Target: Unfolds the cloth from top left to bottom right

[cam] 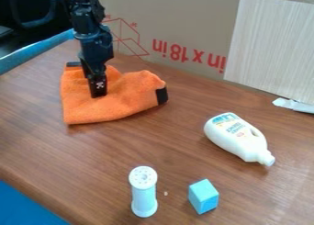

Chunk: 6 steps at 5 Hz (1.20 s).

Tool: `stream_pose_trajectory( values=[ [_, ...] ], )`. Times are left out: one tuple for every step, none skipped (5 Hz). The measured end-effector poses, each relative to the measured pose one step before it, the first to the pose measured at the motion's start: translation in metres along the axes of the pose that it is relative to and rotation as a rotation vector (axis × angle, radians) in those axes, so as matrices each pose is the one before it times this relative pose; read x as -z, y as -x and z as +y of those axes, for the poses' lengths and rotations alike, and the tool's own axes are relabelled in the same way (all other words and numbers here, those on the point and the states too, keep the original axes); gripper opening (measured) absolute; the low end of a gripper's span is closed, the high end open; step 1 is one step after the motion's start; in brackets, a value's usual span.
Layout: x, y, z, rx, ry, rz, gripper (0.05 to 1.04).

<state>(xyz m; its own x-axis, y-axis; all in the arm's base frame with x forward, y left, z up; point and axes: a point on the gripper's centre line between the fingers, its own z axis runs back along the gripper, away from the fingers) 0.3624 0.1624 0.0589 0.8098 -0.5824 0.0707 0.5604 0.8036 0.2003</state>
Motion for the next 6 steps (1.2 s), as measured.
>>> stream_pose_trajectory(
  values=[
    [0.00141,-0.00064,-0.00232,-0.0022,0.0163,-0.0025,1.001],
    [-0.0143,0.00252,-0.00008,-0.0612,0.0975,-0.0935,0.999],
    [-0.03389,-0.00393,0.01272,-0.0563,0.001,-0.0967,1.001],
    [-0.01691,0.00005,0.01137,-0.0418,0.0123,-0.0561,1.001],
    [-0.01354,-0.00221,0.00828,0.0011,-0.0109,-0.0226,1.001],
    [0.00007,-0.00014,0.00799,0.0456,-0.0486,0.0007,1.001]
  ],
)
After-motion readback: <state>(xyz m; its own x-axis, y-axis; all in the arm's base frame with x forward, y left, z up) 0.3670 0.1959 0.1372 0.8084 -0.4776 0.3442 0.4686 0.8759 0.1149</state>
